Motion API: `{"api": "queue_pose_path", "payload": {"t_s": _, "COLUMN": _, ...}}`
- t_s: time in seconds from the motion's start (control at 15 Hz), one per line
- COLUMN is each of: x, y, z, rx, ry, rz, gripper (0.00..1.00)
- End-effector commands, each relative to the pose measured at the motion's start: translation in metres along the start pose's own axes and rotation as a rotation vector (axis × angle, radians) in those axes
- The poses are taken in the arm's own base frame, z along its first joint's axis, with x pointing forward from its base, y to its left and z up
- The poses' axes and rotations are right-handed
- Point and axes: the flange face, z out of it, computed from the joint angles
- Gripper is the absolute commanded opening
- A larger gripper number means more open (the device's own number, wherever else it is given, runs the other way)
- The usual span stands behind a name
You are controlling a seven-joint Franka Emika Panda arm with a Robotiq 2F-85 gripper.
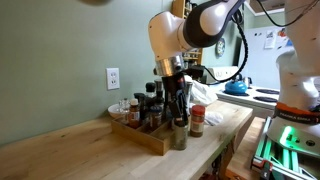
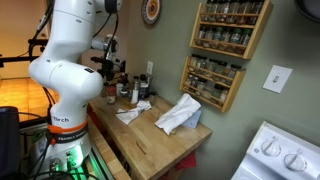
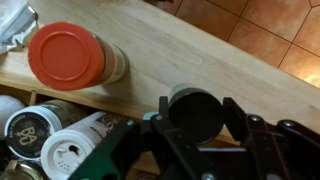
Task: Put the orange lid on the bottle on the right and the black lid on the container on the left
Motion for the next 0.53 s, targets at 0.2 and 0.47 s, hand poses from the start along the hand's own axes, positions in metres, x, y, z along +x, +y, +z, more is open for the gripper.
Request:
{"api": "queue_pose_path", "payload": {"t_s": 0.2, "x": -0.001, "y": -0.003, "z": 0.003, "rx": 0.016, "ry": 0.013, "rz": 0.026, "gripper": 0.31}}
{"api": "queue_pose_path", "payload": {"t_s": 0.47, "x": -0.009, "y": -0.005, "z": -0.003, "rx": 0.044, "ry": 0.044, "rz": 0.037, "gripper": 0.31}}
